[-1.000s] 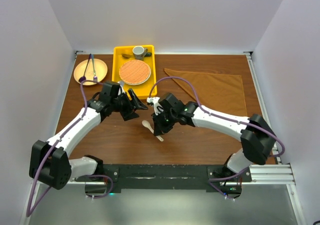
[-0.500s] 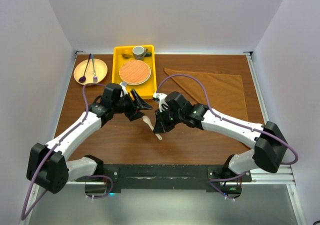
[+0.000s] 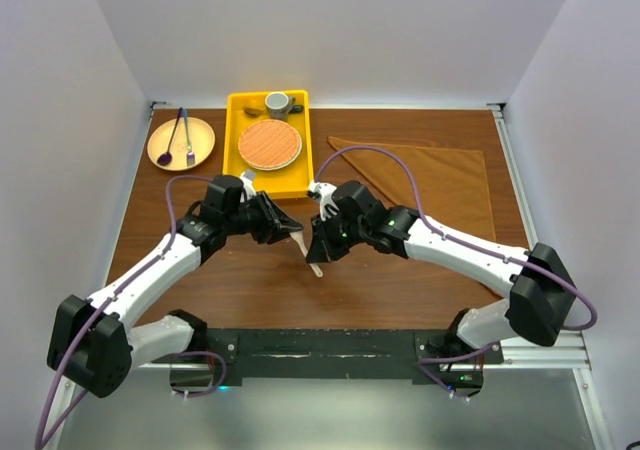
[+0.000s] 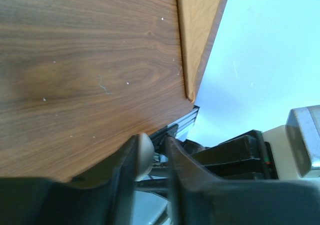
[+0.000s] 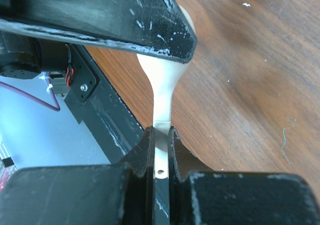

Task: Fold the napkin, place the utensils inside, and roll it up
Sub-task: Pass the utensil from the right arm to the left

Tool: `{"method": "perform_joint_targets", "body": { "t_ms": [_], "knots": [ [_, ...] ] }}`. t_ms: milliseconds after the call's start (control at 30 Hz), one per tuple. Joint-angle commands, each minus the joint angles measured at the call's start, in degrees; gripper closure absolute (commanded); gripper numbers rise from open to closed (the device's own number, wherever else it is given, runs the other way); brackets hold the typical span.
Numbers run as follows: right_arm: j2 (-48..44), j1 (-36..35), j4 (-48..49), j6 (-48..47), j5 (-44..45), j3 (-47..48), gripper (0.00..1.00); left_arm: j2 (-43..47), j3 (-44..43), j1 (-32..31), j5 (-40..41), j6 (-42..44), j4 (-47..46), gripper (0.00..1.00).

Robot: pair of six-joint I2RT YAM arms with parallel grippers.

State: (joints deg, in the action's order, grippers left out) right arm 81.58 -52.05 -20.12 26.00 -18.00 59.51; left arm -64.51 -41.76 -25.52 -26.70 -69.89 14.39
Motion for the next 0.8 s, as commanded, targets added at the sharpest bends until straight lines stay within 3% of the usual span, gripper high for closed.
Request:
{"method": "perform_joint_targets", "body": {
  "t_ms": [0,33,67,167,267,333,400,533,767],
  "knots": [
    [-3.1,0.0,0.4,-1.4,-1.4,-0.4,1.00,-0.1,0.5,-0.1,-3.4,0.5,-6.6,0.81],
    [-3.4,0.0,0.4,-1.6,-1.6,-0.4,1.00,-0.4,0.4,-0.1,-3.9,0.9,-7.6,0.93],
    [-3.5,0.1,-0.1,-1.8,-2.0,-0.4,1.00,-0.7,0.2,-0.1,-4.6,1.9,-8.4,0.97],
    [-3.7,0.1,-3.3,-3.1,-2.3,0.9,0.96,-1.5,-0.3,-0.1,-7.0,4.5,-10.9,1.00],
    [-4.1,0.9,-7.6,-4.5,-4.1,3.2,0.56,-1.7,-0.4,0.1,-11.4,7.7,-16.4,1.00],
    [-6.0,3.2,-8.4,-5.1,-10.8,3.2,0.47,-1.7,-0.6,0.1,-14.4,10.1,-20.6,1.00],
    [-8.0,6.2,-8.6,-5.3,-15.9,2.6,0.33,-1.8,0.1,0.1,-20.9,10.6,-25.7,1.00],
    [-12.1,9.2,-9.6,-7.2,-22.7,2.3,0.24,0.1,0.4,0.0,-28.4,11.6,-36.2,1.00],
    [-13.6,9.4,-5.6,-5.4,-29.4,-0.1,0.27,1.5,-0.7,0.0,-30.0,10.4,-42.3,1.00]
  ]
}}
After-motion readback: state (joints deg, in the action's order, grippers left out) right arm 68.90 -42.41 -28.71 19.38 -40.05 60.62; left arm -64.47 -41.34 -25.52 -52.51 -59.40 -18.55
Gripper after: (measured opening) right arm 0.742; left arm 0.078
